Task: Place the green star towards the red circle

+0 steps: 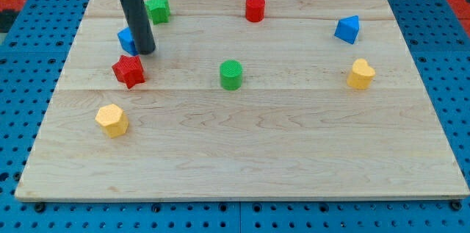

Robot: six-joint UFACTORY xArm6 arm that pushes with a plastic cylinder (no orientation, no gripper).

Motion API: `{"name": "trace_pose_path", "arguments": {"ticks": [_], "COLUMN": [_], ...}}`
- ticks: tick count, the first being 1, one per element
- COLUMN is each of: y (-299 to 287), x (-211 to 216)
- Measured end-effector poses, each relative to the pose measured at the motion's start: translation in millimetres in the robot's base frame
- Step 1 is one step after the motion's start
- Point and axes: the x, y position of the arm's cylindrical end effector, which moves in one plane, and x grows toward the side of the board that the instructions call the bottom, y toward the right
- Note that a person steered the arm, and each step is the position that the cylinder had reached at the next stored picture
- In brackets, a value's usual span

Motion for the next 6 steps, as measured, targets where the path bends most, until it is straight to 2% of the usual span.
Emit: {"name": "trace_pose_path", "arguments": {"ticks": [1, 2, 3, 4, 5, 6], "y": [-30, -30, -16, 57, 101, 81], "x": [-35, -51, -96, -100, -96, -36]}}
